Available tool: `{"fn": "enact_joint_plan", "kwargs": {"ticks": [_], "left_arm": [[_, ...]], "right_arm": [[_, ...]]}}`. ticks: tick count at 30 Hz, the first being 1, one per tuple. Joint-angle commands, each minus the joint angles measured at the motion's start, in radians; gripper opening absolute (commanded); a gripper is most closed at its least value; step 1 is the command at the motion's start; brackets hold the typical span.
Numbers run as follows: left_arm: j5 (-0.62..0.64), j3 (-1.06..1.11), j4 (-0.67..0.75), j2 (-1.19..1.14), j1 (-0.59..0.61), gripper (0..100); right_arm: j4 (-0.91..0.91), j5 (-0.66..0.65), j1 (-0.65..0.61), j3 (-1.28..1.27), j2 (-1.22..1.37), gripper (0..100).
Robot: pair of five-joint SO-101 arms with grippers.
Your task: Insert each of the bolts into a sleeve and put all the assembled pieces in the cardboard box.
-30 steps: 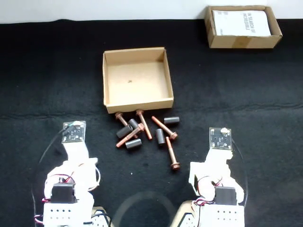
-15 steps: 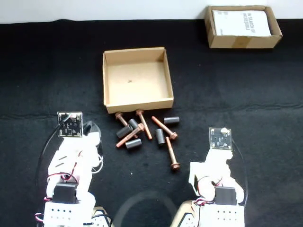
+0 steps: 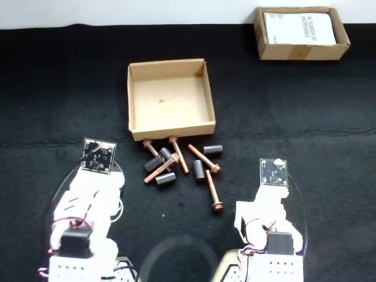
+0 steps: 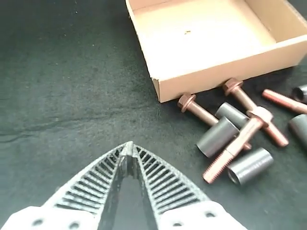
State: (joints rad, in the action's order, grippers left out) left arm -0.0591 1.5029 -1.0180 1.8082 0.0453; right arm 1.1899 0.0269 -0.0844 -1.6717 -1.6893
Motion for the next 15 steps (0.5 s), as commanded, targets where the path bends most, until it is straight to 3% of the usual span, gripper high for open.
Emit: {"fn": "enact_joint_plan", "kwargs": {"ticks": [1, 6, 15], "left_arm": [[-0.003, -0.226, -0.166, -0.001, 0.008, 1], [-0.003, -0.473, -0.267, -0.134, 0.008, 1], [-0.003, -1.05, -0.545, -0.771, 0.008, 1]], "right_arm": [[0.005, 0.009, 0.01, -0.097, -0.005, 1.5], [0.005, 0.009, 0.01, -0.097, -0.005, 1.5], [0.005, 0.009, 0.01, -0.097, -0.005, 1.5]]}}
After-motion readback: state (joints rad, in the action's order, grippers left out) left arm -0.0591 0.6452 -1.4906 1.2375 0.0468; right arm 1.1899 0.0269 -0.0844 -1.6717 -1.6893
